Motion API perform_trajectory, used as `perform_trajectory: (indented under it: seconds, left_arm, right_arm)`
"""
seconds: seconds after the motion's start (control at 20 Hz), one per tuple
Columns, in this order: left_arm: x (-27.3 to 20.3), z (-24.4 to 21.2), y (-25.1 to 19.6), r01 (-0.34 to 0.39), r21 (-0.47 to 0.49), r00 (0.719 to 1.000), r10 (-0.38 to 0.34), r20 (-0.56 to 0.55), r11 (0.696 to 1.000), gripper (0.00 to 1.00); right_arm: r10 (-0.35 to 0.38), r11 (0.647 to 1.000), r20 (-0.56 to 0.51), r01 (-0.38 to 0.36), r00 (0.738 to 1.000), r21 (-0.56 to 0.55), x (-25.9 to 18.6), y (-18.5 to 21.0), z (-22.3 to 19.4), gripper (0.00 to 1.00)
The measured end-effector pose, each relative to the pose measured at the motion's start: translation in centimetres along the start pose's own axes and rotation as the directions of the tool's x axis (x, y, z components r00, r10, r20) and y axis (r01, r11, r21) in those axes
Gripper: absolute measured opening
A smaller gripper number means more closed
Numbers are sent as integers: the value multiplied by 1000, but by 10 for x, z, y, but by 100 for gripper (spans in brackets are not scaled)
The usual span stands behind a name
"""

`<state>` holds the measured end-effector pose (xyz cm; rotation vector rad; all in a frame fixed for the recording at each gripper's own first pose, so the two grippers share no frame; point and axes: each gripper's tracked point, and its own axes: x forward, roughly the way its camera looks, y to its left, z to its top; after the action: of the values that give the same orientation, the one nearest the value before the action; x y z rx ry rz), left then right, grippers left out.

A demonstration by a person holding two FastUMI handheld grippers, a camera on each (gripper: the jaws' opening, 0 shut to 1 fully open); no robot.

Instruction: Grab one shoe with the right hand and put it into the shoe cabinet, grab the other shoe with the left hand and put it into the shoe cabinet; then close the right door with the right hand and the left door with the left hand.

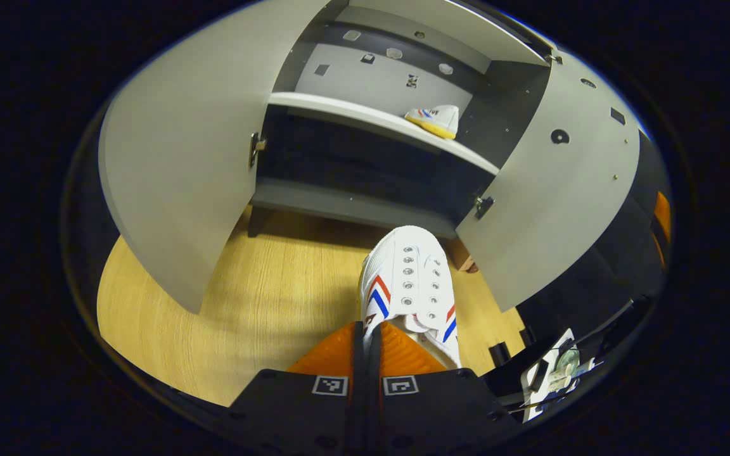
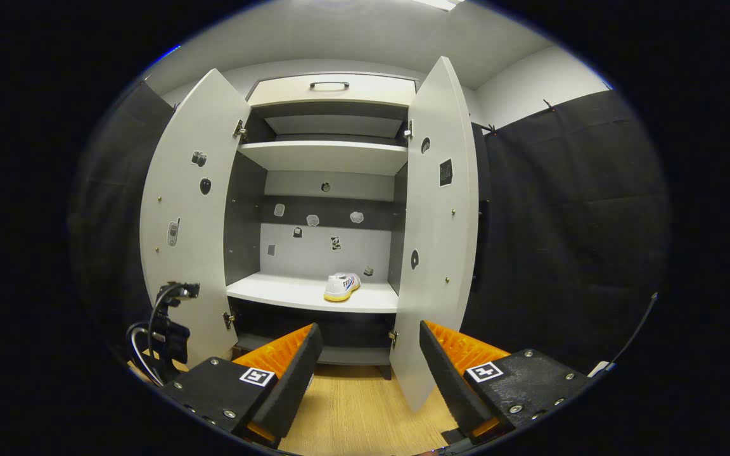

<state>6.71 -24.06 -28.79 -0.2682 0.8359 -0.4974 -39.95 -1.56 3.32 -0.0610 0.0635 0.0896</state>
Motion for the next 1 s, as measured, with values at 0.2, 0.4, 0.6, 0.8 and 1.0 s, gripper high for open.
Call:
perform_trajectory:
  seconds: [0.2, 0.4, 0.6, 0.8, 1.0]
  left_arm:
    - [-10, 82, -16, -25, 14, 991, 23, 128, 1000, 6]
    - [-1, 147, -22, -76, -44, 976, 83, 199, 996, 6]
    - [21, 195, -16, -120, -80, 961, 136, 240, 990, 6]
    - [55, 240, -5, -177, -113, 945, 201, 258, 978, 6]
    - [94, 293, 7, -234, -130, 926, 261, 273, 964, 6]
  right_arm:
    - [10, 1000, 33, -11, 999, 30, 12, 7, 16, 94]
    - [52, 999, 60, -52, 997, 0, 39, 18, 32, 94]
    - [106, 994, 74, -107, 992, 6, 59, 26, 43, 94]
    - [116, 993, 75, -117, 990, 8, 75, 17, 41, 94]
    - [101, 995, 56, -101, 993, 7, 87, -2, 32, 94]
